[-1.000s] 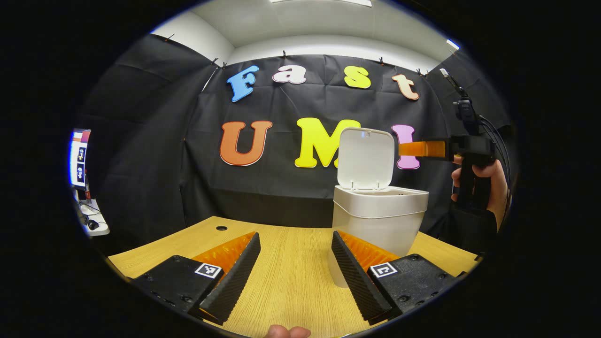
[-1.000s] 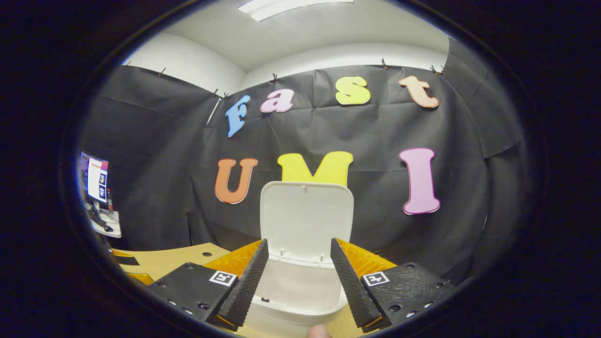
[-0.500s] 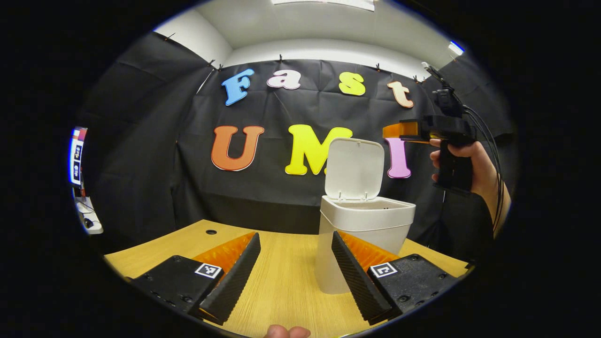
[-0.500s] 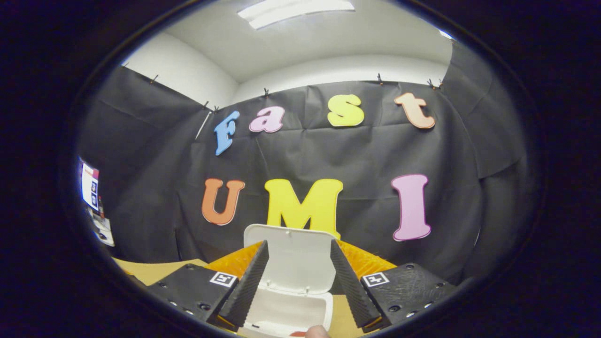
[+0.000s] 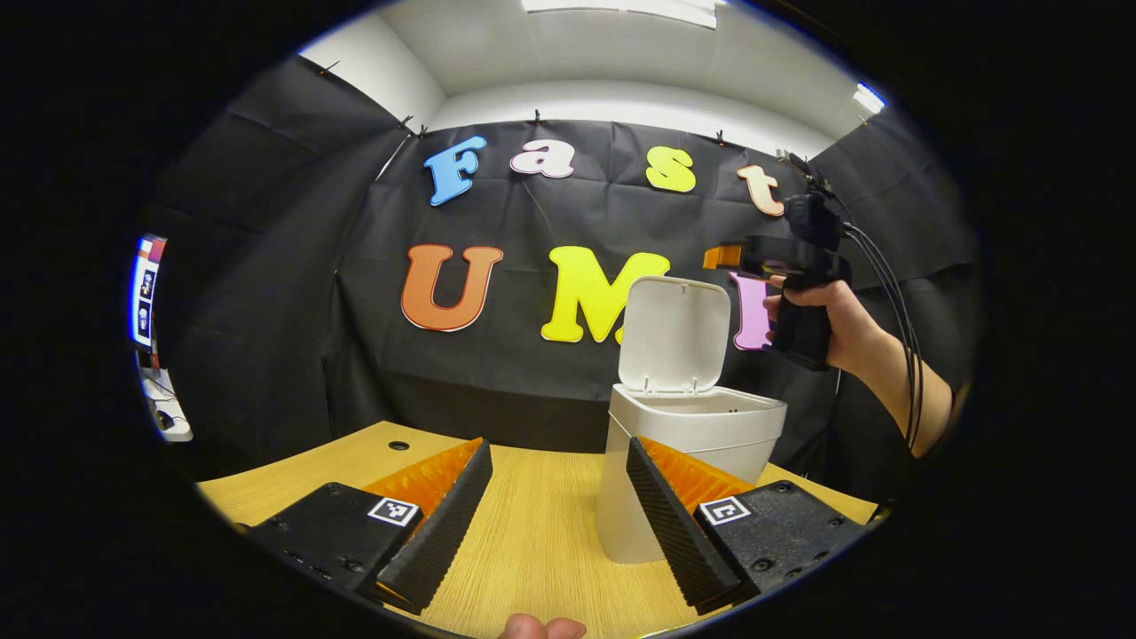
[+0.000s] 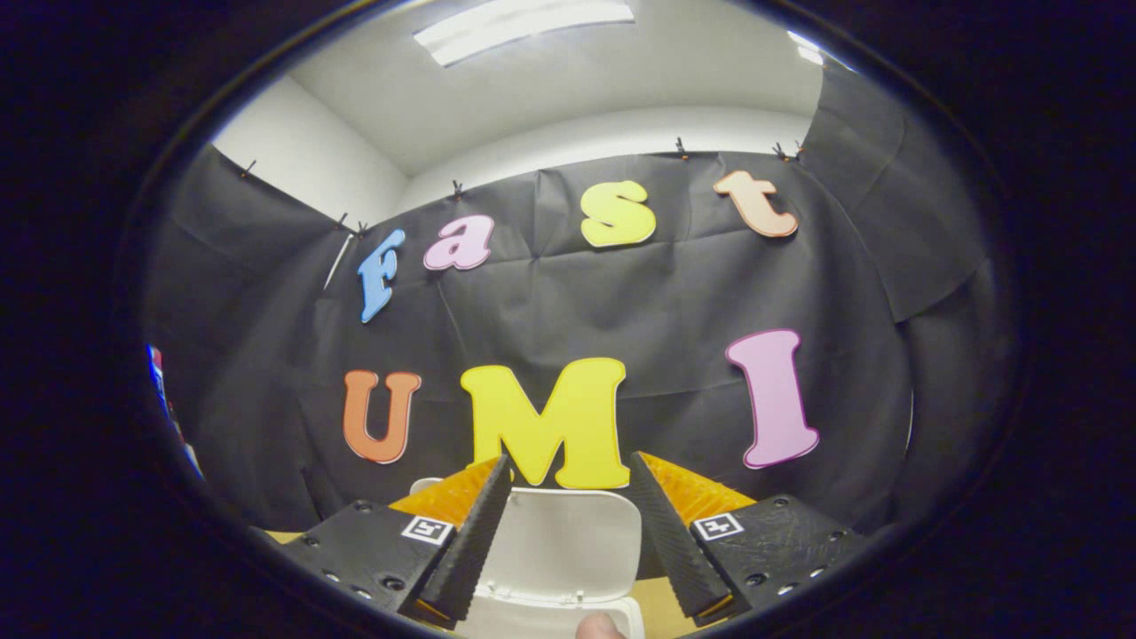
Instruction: Press the lid of the desktop garbage bin to open it, pick up the crumpled paper on the desktop and throw it into the bin, then pick up the pop can on the desktop and drop it into the bin, and finally close the garbage bin lid.
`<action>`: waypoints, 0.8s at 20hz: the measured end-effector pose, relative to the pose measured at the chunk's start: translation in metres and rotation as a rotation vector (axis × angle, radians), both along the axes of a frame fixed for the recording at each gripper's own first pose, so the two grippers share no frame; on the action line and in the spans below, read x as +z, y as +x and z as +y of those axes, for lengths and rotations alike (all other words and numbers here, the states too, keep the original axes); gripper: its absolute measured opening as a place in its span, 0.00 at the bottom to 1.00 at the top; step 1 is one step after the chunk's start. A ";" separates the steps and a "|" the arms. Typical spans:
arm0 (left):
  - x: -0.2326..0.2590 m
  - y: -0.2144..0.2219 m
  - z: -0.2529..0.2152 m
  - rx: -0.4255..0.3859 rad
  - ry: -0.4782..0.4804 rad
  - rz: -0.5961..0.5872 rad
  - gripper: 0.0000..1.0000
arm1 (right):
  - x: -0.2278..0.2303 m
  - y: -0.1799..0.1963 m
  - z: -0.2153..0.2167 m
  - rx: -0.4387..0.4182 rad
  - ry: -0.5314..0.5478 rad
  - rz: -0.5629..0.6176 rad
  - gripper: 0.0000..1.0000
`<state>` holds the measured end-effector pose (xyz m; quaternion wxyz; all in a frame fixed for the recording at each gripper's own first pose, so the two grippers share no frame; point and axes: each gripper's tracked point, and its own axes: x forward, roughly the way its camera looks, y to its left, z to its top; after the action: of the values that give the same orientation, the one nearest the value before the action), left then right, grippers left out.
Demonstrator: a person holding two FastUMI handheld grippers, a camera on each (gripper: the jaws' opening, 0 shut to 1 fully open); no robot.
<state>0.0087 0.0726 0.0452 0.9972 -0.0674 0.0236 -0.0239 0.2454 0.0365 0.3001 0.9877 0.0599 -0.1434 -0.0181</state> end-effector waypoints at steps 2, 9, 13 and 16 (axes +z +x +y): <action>-0.002 0.002 0.006 0.008 -0.008 0.002 0.99 | -0.002 0.012 0.005 0.009 -0.003 0.006 0.83; -0.016 0.011 0.016 0.023 -0.003 0.023 0.99 | 0.001 0.034 0.023 0.012 -0.041 -0.025 0.79; -0.019 0.014 0.019 0.024 -0.005 0.026 0.99 | 0.010 0.036 0.027 -0.013 -0.070 -0.061 0.83; -0.020 0.013 0.020 0.026 -0.001 0.026 0.99 | 0.008 0.040 0.026 -0.017 -0.065 -0.061 0.83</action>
<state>0.0218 0.0930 0.0252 0.9969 -0.0687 0.0357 -0.0101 0.2853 0.0630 0.3083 0.9841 0.0270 -0.1746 -0.0199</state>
